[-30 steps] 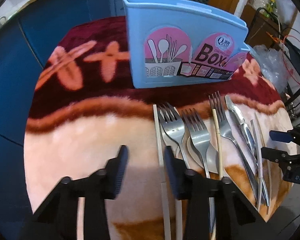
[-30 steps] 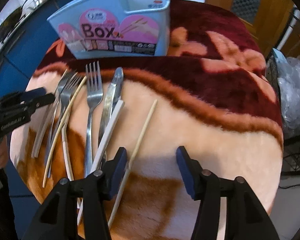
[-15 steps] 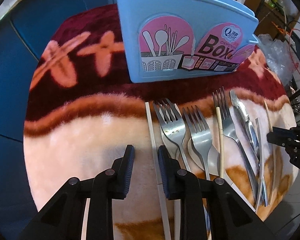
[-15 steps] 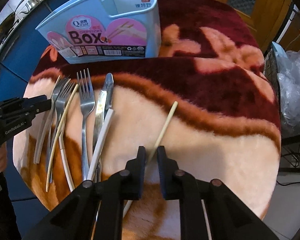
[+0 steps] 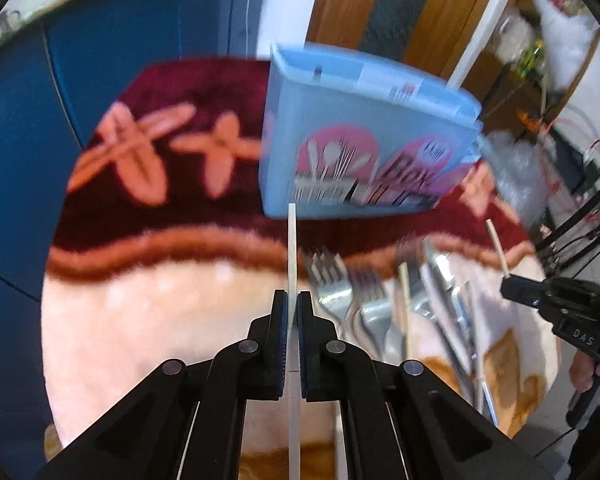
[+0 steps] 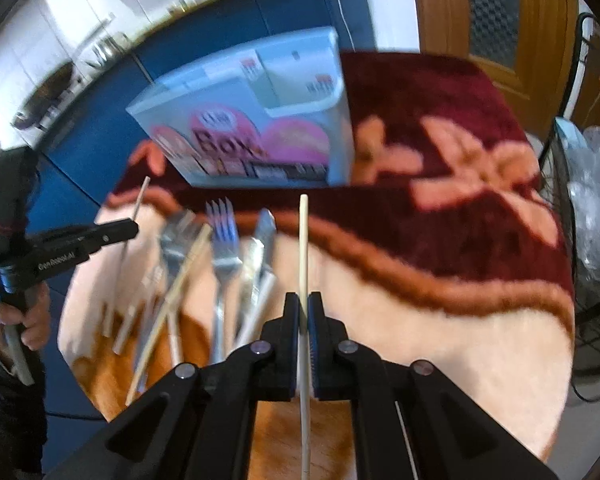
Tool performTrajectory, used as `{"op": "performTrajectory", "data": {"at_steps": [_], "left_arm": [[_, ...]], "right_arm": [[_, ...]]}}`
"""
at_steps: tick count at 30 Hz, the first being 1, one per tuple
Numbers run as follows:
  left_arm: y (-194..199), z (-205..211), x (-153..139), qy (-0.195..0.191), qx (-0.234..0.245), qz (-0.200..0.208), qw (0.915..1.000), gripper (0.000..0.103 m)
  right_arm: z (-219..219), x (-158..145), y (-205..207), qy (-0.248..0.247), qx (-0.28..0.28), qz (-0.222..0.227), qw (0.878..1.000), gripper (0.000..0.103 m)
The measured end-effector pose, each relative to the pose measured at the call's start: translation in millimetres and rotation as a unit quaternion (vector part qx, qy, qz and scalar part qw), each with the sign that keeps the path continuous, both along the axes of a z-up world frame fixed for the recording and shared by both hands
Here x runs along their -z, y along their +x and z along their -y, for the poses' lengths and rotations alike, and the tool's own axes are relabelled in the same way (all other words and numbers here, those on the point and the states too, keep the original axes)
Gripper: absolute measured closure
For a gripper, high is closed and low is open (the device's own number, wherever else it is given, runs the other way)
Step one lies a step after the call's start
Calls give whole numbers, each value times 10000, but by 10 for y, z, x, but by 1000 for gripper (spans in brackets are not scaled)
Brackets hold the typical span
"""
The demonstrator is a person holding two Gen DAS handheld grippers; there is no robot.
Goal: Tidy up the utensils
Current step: 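Lift both held chopsticks and carry them over the blue chopstick box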
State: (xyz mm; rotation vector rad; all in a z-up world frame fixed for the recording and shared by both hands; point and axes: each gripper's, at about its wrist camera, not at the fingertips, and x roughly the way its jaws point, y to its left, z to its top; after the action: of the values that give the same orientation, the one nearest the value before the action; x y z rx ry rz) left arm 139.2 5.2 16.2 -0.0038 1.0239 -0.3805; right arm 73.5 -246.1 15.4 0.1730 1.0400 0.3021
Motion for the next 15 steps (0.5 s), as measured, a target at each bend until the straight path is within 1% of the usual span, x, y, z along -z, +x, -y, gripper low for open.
{"op": "performTrajectory", "data": {"at_steps": [2, 3, 4, 6, 7, 8, 10, 11, 13, 15], "left_arm": [[-83, -34, -104, -230, -26, 297, 9993, 99], [-106, -40, -156, -319, -49, 419, 9986, 99], [-129, -37, -198, -403, -75, 552, 9976, 99], [-183, -38, -320, -573, -161, 914, 9940, 99], [-205, -30, -388, -651, -208, 1096, 9916, 99], [-216, -7, -428, -720, -221, 1213, 9898, 99], [-235, -12, -615, -897, -264, 1553, 9834, 99], [-261, -26, -679, -908, -289, 1684, 9811, 99], [-262, -4, -872, -884, -401, 2131, 9722, 99], [-245, 15, -1030, -858, -505, 2435, 9648, 99]], "right_arm": [[31, -38, -53, 246, 61, 248, 9994, 97], [36, -56, -64, 302, 82, 339, 9989, 97], [39, -80, -79, 350, 136, 534, 9979, 97], [31, -126, -90, 358, 227, 877, 9952, 97], [26, -140, -89, 364, 255, 978, 9942, 97], [39, -171, -93, 391, 288, 1127, 9924, 97], [73, -240, -90, 430, 327, 1382, 9889, 97], [111, -281, -94, 426, 350, 1511, 9870, 97], [156, -381, -96, 418, 380, 1747, 9830, 97], [182, -472, -85, 394, 403, 2010, 9780, 97]]}}
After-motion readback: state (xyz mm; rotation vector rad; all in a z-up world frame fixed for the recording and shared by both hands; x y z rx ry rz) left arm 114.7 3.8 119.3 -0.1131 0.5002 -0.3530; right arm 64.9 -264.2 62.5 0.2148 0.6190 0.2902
